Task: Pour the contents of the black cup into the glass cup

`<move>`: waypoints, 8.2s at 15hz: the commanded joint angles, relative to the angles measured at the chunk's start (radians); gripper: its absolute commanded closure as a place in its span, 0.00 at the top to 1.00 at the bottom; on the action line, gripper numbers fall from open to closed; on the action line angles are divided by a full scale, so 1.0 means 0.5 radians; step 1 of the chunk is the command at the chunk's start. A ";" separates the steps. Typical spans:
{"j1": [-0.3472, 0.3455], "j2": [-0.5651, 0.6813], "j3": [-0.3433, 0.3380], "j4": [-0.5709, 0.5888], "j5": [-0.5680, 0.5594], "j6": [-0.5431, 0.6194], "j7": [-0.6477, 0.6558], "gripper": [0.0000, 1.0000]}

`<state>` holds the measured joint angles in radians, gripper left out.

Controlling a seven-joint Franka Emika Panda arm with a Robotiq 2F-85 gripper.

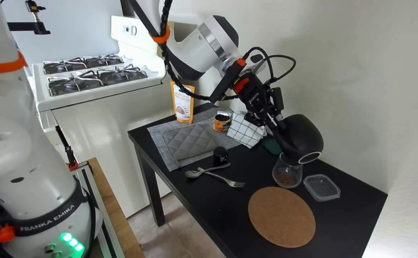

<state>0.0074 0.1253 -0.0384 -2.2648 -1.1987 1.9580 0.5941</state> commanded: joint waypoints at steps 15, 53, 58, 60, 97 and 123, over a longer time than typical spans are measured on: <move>0.054 0.431 0.049 0.267 -0.383 -0.581 -0.380 0.06; 0.180 0.986 0.115 0.399 -1.057 -1.734 -1.130 0.06; 0.156 0.994 0.138 0.403 -1.094 -1.732 -1.143 0.06; 0.118 0.932 0.207 0.429 -0.974 -1.633 -1.097 0.06; 0.169 0.545 0.400 0.255 -0.029 -0.453 -0.536 0.06; 0.007 0.289 0.113 0.071 0.767 0.458 -0.670 0.06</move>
<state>0.0010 0.2998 0.0368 -2.1860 -0.8490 2.1880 0.2884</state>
